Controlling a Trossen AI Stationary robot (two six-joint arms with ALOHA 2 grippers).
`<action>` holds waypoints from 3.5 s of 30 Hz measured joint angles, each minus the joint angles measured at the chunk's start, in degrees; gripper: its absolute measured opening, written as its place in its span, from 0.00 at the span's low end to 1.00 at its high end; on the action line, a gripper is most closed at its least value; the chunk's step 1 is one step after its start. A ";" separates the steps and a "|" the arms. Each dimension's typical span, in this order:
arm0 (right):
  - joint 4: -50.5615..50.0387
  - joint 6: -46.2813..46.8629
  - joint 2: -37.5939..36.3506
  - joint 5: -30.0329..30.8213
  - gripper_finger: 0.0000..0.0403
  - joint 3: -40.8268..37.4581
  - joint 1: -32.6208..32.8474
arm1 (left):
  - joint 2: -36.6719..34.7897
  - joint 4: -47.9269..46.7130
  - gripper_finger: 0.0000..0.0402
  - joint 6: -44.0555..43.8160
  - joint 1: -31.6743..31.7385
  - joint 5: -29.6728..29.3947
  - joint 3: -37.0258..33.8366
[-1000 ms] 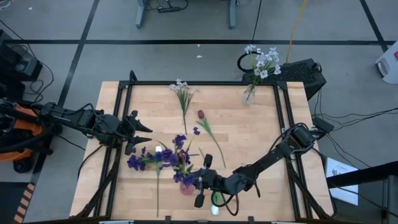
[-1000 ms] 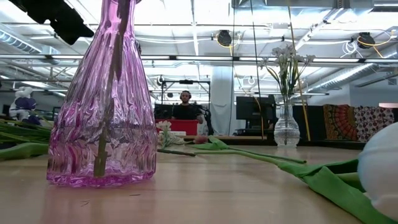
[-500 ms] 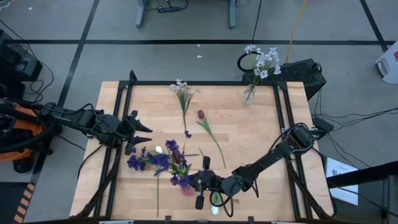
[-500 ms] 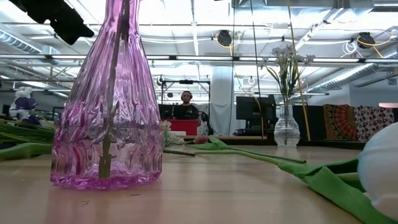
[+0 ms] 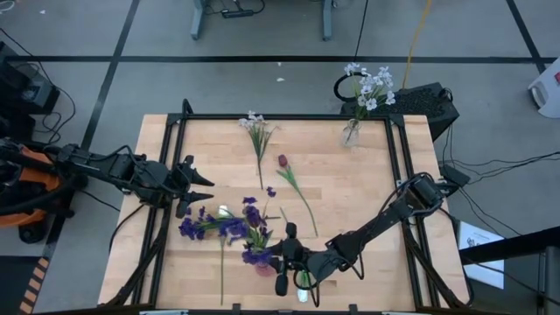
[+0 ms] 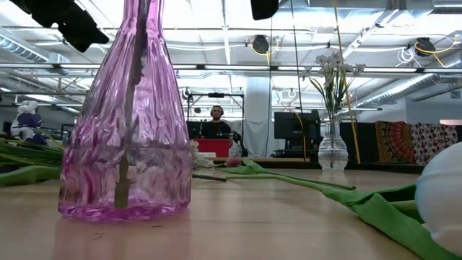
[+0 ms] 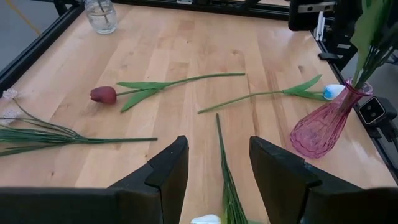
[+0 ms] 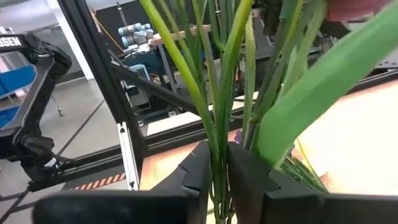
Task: Sort flowers into vase by color
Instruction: Put the violet flower into the pink vase, then put the white flower into the transparent vase
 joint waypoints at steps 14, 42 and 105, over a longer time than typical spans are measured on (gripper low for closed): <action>-25.27 12.47 -10.62 -15.86 0.24 -0.01 1.18 | 0.46 -0.01 0.44 -0.25 0.02 0.00 0.00; -83.72 64.58 -23.09 -10.24 0.11 0.00 -11.96 | 12.07 0.18 0.44 -18.43 2.05 -11.08 0.00; -68.12 26.07 -47.52 -30.52 0.01 -39.69 -36.59 | 78.74 6.45 0.04 -31.81 41.13 9.96 30.42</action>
